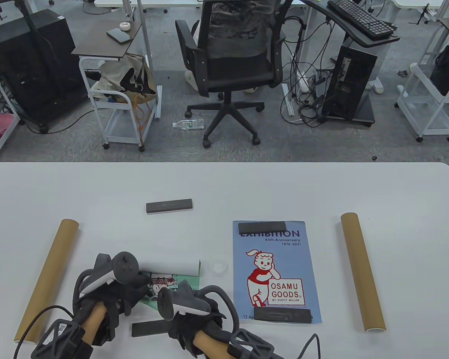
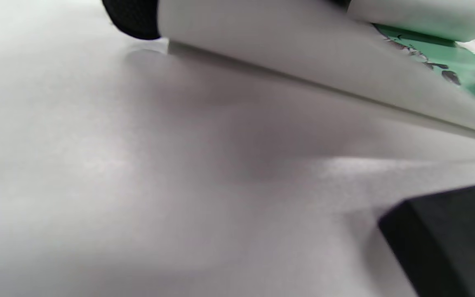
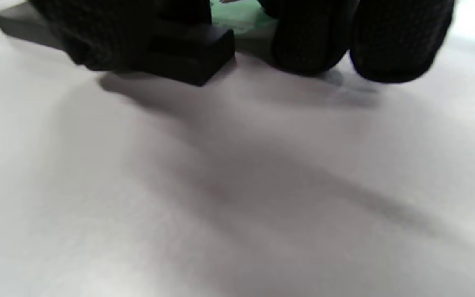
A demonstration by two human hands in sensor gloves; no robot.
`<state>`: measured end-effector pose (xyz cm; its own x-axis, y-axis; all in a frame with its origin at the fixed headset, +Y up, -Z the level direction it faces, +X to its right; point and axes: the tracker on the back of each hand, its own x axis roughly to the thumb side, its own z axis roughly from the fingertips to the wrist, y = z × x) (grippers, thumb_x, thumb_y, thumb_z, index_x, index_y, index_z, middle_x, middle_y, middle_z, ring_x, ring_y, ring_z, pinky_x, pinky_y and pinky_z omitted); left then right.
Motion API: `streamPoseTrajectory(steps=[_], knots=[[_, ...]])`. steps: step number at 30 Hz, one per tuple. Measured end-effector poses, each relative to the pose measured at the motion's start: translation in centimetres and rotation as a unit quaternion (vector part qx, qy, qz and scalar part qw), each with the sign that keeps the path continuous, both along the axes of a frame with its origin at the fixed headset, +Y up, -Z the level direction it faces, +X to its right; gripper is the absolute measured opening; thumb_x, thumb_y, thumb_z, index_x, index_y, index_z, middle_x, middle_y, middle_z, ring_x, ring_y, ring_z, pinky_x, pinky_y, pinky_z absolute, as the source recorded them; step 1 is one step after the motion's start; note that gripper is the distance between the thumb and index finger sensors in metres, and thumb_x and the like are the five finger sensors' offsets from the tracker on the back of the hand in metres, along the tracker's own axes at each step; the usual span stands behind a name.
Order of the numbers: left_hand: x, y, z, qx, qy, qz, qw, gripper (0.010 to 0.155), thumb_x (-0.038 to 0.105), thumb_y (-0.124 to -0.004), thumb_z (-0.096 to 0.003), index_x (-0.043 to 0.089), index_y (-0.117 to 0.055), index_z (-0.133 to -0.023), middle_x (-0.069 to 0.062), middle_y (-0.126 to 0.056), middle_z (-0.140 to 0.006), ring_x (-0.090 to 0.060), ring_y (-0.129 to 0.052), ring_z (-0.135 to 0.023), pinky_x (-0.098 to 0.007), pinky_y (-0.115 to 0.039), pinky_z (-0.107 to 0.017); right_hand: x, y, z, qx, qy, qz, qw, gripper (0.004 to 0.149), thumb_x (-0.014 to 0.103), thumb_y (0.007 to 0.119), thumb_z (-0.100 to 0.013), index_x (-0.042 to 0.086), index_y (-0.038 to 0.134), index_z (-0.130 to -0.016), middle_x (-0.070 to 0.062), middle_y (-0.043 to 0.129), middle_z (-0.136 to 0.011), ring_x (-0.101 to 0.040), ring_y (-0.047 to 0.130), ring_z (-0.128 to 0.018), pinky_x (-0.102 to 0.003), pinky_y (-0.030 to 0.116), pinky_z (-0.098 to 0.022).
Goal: Roll up posters and store in mailing tubes
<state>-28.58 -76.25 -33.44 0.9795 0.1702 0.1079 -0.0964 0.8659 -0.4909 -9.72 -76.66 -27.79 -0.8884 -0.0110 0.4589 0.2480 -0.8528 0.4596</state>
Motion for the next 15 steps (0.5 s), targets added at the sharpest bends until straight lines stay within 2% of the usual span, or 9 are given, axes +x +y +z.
streamPoseTrajectory(steps=[2, 4, 6, 8, 11, 12, 15], knots=[[-0.2, 0.0, 0.0, -0.009, -0.002, 0.008, 1.000, 0.060, 0.066, -0.062, -0.0427, 0.044, -0.064, -0.099, 0.013, -0.065, -0.109, -0.024, -0.074, -0.090, -0.048, -0.073, -0.067, 0.0, 0.1, 0.0, -0.007, 0.002, -0.002, 1.000, 0.062, 0.055, 0.080, -0.043, 0.026, 0.058, -0.093, -0.023, 0.031, -0.106, -0.044, 0.075, -0.071, -0.066, 0.071, -0.048], [-0.5, 0.0, 0.2, -0.018, -0.005, 0.017, 1.000, 0.062, 0.068, -0.065, -0.0417, 0.043, -0.066, -0.098, 0.011, -0.063, -0.110, -0.024, -0.072, -0.092, -0.048, -0.072, -0.068, 0.6, 0.5, -0.5, -0.013, -0.007, -0.037, 0.999, 0.068, 0.061, 0.076, -0.042, 0.024, 0.053, -0.094, -0.023, 0.036, -0.106, -0.044, 0.077, -0.071, -0.064, 0.072, -0.048], [-0.5, -0.2, 0.6, -0.023, -0.010, 0.016, 1.000, 0.061, 0.066, -0.068, -0.0420, 0.043, -0.066, -0.098, 0.009, -0.060, -0.112, -0.024, -0.068, -0.096, -0.048, -0.071, -0.069, 1.5, 0.8, -1.2, 0.009, -0.046, -0.118, 0.992, 0.065, 0.056, 0.076, -0.045, 0.024, 0.052, -0.095, -0.022, 0.052, -0.102, -0.045, 0.085, -0.064, -0.061, 0.076, -0.043], [-0.6, -0.3, 1.0, -0.019, -0.025, 0.004, 1.000, 0.057, 0.064, -0.072, -0.0415, 0.042, -0.069, -0.094, 0.009, -0.057, -0.112, -0.024, -0.065, -0.098, -0.048, -0.071, -0.069, 2.1, 0.6, -1.7, 0.038, -0.073, -0.181, 0.980, 0.059, 0.045, 0.079, -0.046, 0.024, 0.058, -0.096, -0.023, 0.068, -0.092, -0.045, 0.091, -0.051, -0.059, 0.078, -0.035], [-0.6, -0.5, 1.2, -0.007, -0.023, 0.004, 1.000, 0.051, 0.059, -0.075, -0.0420, 0.040, -0.072, -0.089, 0.009, -0.056, -0.112, -0.024, -0.064, -0.099, -0.047, -0.072, -0.068, 2.4, 0.4, -2.1, 0.069, -0.070, -0.163, 0.982, 0.055, 0.040, 0.079, -0.046, 0.024, 0.060, -0.095, -0.020, 0.070, -0.089, -0.038, 0.092, -0.044, -0.054, 0.078, -0.031], [-0.6, -0.5, 1.2, -0.003, -0.020, 0.003, 1.000, 0.049, 0.058, -0.075, -0.0423, 0.040, -0.073, -0.088, 0.009, -0.057, -0.111, -0.023, -0.065, -0.098, -0.047, -0.072, -0.068, 2.3, 0.3, -2.1, 0.082, -0.059, -0.154, 0.983, 0.054, 0.040, 0.080, -0.046, 0.024, 0.061, -0.095, -0.019, 0.071, -0.089, -0.038, 0.091, -0.045, -0.054, 0.078, -0.032], [-0.2, -0.5, 1.2, 0.025, -0.023, -0.012, 0.999, 0.044, 0.056, -0.077, -0.0416, 0.038, -0.078, -0.081, 0.009, -0.061, -0.109, -0.024, -0.069, -0.095, -0.045, -0.073, -0.066, 1.8, 0.0, -1.9, 0.128, -0.043, -0.138, 0.981, 0.054, 0.040, 0.081, -0.045, 0.024, 0.062, -0.093, -0.018, 0.064, -0.094, -0.042, 0.081, -0.062, -0.055, 0.075, -0.037]])
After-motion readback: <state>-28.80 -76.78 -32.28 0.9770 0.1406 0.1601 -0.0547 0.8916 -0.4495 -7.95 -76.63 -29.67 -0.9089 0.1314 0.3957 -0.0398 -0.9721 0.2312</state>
